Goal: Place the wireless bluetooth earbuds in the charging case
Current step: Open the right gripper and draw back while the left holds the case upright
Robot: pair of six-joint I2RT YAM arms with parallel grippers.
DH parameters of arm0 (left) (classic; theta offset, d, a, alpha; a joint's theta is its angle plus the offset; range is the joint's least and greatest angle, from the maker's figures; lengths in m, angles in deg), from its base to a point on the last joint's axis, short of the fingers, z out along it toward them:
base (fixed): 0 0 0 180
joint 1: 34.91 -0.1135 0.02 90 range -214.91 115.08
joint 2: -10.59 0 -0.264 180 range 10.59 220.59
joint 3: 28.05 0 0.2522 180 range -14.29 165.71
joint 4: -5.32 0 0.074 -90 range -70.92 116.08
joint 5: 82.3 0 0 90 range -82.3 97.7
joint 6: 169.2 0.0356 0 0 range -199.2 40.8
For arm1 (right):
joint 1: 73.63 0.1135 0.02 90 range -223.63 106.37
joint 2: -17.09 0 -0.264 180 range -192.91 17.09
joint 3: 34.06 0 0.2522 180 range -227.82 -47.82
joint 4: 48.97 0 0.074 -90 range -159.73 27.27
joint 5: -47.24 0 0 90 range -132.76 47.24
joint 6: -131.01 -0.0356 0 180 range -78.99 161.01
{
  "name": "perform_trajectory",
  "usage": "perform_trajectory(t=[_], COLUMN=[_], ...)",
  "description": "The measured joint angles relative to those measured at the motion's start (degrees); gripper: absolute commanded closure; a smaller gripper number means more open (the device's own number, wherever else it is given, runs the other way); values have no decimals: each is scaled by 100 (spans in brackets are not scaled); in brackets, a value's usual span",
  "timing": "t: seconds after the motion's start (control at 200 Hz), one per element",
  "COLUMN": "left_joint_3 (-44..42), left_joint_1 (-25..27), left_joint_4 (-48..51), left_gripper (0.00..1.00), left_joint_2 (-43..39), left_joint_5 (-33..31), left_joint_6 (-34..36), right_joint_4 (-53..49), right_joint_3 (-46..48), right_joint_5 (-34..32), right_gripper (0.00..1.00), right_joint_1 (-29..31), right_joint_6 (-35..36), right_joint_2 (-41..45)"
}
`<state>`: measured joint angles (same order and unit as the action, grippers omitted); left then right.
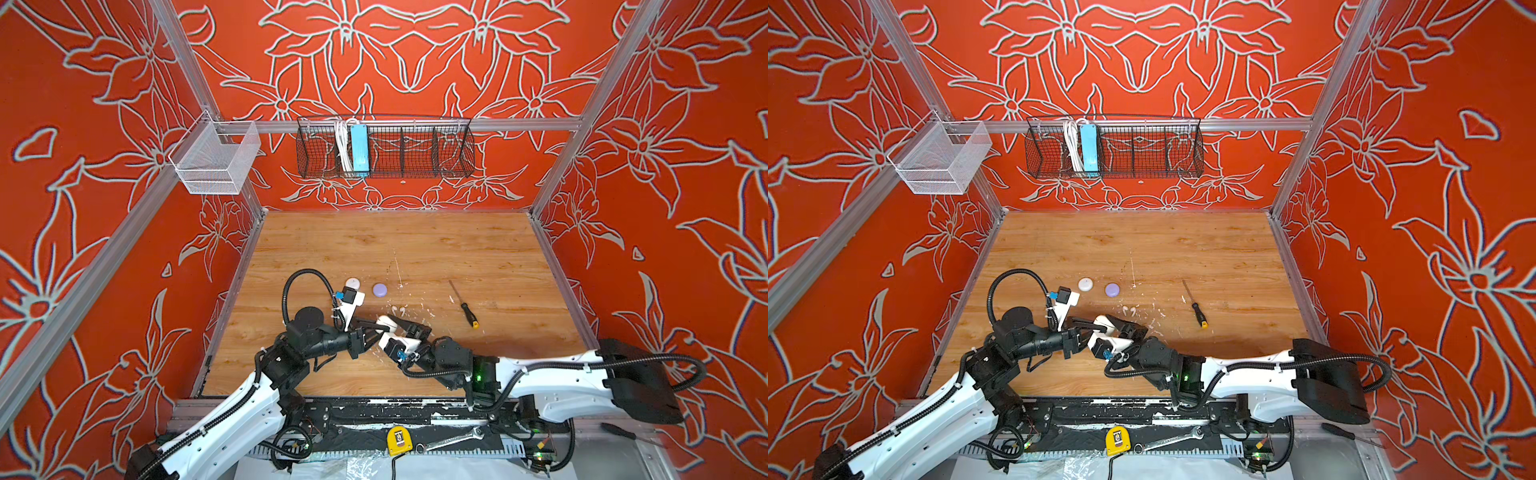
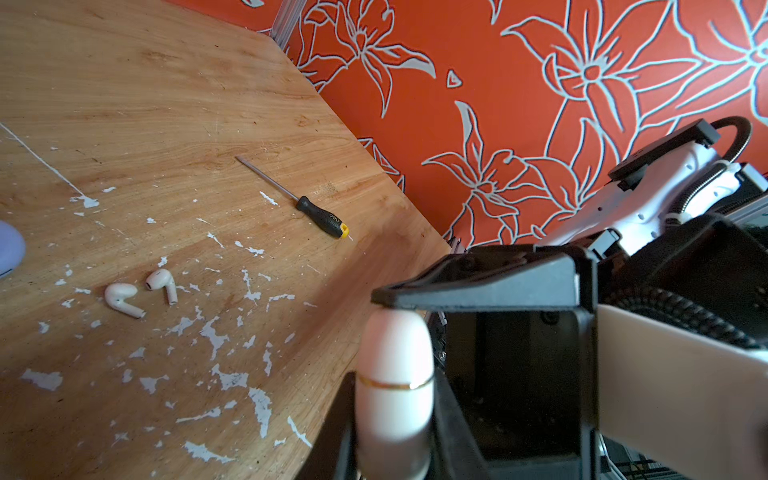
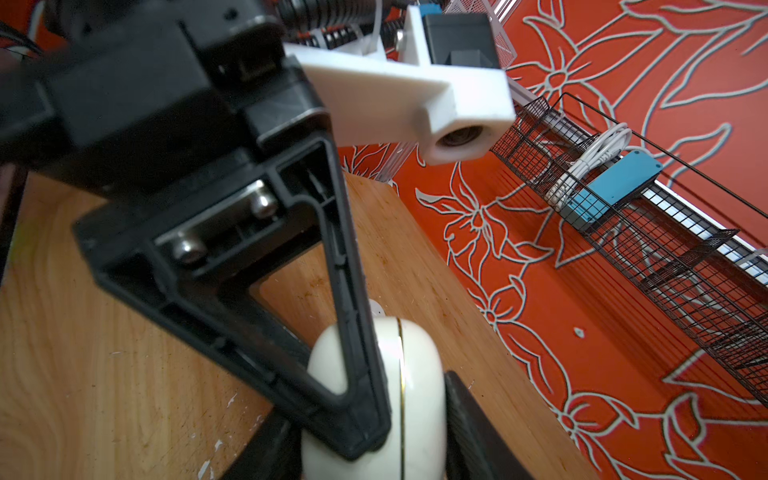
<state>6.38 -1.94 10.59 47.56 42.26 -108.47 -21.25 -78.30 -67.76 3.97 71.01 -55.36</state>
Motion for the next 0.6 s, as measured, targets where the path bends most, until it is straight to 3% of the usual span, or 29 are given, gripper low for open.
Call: perform_trajectory(t=[0.085,0.175,0.43,0.596], left_joint_3=[24,160,365,-175], left_joint_1=[0,0,-2,-7], left_joint_4=[20,111,-214,-968], left_gripper=[100,100,100,100], left_joint_2=[24,83,280,-44], left_joint_5=[-142,-457,-1246,-1084], left_joint_6=[153,424,1486,2212], right_joint_4=[87,229,61,-354], right_joint_3=[0,2,-2,2], right_joint_5=[9,116,1342,2072], right_gripper=[28,18,13,13], right_joint_1=[0,-4,-302,-461], right_joint_6=[31,98,114,-81], right_joint_2=[0,42,1086,2153])
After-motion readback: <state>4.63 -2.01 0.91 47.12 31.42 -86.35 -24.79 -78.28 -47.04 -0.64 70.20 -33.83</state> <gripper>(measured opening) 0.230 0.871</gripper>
